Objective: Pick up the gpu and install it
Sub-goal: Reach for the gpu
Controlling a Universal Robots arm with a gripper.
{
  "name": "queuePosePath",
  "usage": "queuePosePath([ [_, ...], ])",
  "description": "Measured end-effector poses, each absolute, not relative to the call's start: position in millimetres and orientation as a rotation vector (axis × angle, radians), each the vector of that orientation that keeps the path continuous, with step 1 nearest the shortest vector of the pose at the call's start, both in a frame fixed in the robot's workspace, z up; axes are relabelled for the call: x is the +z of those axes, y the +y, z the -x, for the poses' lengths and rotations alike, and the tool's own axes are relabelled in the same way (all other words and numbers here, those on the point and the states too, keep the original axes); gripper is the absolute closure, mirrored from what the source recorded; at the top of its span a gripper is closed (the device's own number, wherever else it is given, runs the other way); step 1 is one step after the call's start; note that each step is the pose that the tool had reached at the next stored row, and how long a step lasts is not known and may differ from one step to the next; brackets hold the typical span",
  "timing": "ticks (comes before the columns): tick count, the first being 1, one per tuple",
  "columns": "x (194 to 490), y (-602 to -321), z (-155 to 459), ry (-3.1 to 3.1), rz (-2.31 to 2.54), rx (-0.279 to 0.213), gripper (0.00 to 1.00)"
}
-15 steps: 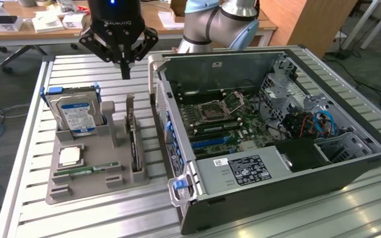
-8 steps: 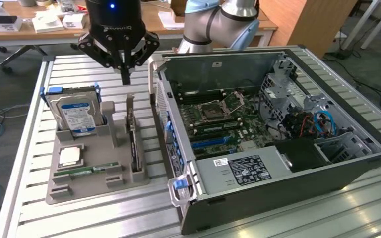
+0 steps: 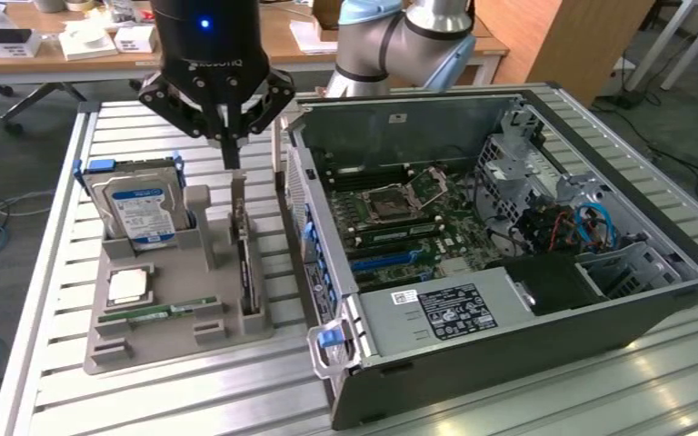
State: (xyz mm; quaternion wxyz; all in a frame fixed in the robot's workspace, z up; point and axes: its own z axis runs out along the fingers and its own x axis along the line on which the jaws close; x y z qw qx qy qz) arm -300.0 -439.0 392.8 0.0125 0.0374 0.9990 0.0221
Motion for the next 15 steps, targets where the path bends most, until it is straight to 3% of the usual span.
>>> queuePosePath([
  [15,392.6,-448.6,302.7,3.114,-0.116,0.069,0.89],
])
